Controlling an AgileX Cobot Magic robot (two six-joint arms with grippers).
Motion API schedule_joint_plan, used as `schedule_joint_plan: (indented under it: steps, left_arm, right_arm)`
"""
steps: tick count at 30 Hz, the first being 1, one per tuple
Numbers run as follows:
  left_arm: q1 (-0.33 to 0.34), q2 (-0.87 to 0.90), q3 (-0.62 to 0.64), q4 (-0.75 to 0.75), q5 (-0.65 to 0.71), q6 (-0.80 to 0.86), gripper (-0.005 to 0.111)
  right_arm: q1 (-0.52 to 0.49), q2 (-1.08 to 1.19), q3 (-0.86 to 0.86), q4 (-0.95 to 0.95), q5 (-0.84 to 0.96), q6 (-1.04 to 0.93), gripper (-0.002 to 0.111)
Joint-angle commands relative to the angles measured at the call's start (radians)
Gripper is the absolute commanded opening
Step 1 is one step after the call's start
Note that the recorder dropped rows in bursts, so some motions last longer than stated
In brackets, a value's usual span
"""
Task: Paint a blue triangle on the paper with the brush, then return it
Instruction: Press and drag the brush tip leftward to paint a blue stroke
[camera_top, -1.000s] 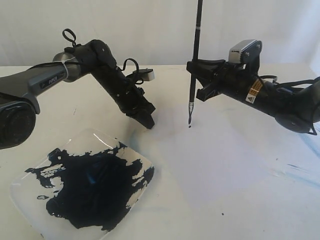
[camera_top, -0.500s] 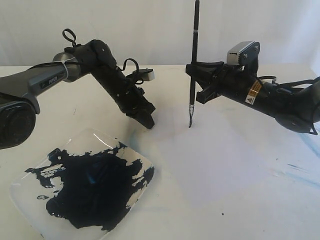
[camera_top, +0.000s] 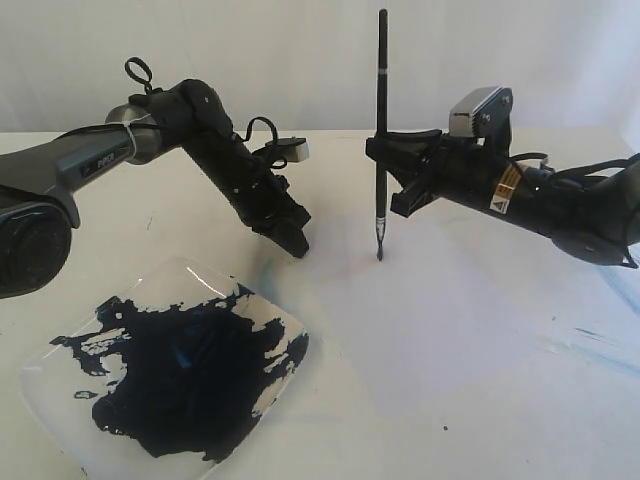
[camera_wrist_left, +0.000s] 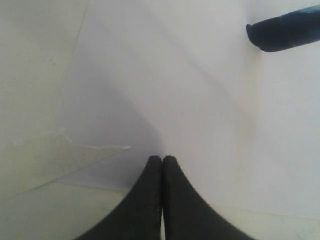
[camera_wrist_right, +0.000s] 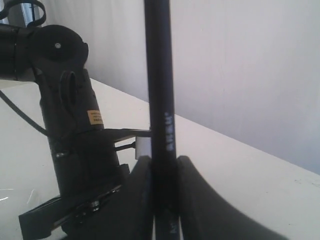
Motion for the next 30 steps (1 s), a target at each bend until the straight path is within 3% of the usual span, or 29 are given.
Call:
schedule_joint_plan:
  steps: [1,30]
  left_arm:
    - [-0.004,-0.002,0.000,0.013,0.000,-0.004,0.000]
    - [-0.004,-0.002,0.000,0.010,0.000,-0.004,0.000]
  right_arm:
    - [0.000,0.001,-0.008,-0.028,-0.008,0.025,0.000]
    - [0.000,0.001,-0.008,-0.183,-0.031,0.174,0.000]
